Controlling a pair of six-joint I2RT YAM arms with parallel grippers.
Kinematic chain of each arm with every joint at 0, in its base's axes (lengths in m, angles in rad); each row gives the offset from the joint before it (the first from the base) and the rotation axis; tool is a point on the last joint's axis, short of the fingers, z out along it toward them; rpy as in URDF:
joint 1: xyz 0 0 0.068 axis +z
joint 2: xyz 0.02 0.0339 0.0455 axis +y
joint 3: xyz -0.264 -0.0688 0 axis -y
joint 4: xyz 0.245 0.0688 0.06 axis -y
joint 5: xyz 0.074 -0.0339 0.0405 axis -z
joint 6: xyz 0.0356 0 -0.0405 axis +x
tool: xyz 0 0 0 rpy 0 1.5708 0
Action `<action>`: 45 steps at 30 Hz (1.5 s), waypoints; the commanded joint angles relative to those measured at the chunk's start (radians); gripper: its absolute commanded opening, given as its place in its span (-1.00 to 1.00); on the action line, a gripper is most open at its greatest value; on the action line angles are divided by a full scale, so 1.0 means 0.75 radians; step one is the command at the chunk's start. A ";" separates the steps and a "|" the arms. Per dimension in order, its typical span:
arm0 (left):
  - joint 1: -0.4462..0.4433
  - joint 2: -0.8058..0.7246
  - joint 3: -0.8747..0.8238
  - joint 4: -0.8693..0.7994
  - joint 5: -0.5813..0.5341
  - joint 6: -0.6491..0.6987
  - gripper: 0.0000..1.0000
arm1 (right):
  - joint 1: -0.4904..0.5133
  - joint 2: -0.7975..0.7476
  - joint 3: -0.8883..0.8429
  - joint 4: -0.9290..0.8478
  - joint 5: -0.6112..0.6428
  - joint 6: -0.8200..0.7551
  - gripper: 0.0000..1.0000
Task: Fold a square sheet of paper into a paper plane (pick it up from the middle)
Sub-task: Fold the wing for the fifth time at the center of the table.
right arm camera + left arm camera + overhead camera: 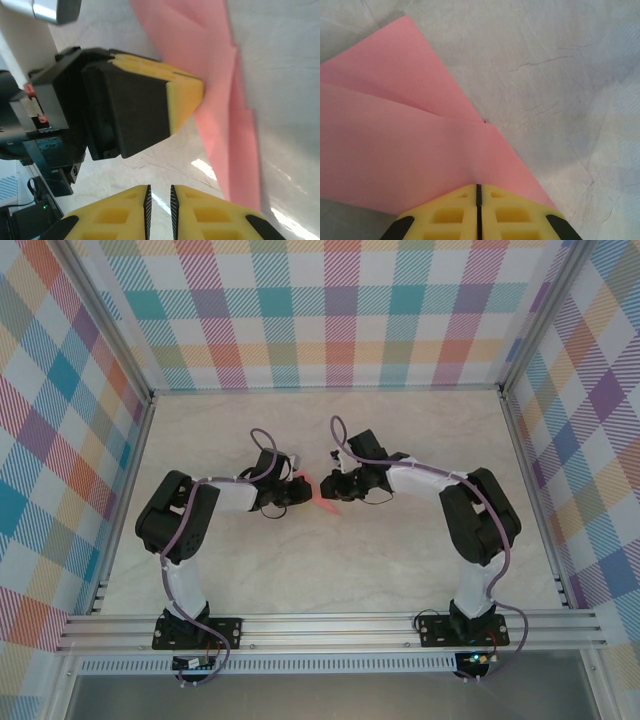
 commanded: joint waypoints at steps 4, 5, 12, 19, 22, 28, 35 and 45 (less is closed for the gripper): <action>-0.005 0.067 -0.005 -0.136 -0.114 0.003 -0.83 | 0.036 0.126 0.086 -0.065 -0.042 -0.036 -0.69; -0.005 0.068 -0.005 -0.135 -0.114 0.003 -0.83 | 0.035 0.133 0.084 -0.058 -0.042 -0.032 -0.70; -0.004 0.065 -0.009 -0.138 -0.114 0.014 -0.83 | 0.012 0.168 0.058 -0.004 -0.098 0.004 -0.73; -0.003 0.067 -0.012 -0.133 -0.114 0.019 -0.83 | -0.017 0.199 0.027 0.033 -0.138 0.044 -0.74; -0.005 0.070 -0.010 -0.132 -0.114 0.018 -0.83 | -0.025 0.206 0.007 0.036 -0.143 0.049 -0.74; -0.004 0.068 -0.011 -0.131 -0.117 0.017 -0.83 | -0.032 0.212 -0.019 0.036 -0.131 0.049 -0.75; -0.004 0.068 -0.007 -0.138 -0.122 0.019 -0.83 | -0.040 0.211 -0.030 0.002 -0.062 0.026 -0.76; -0.005 0.069 -0.005 -0.142 -0.124 0.021 -0.83 | -0.053 0.221 -0.032 -0.017 -0.036 0.000 -0.79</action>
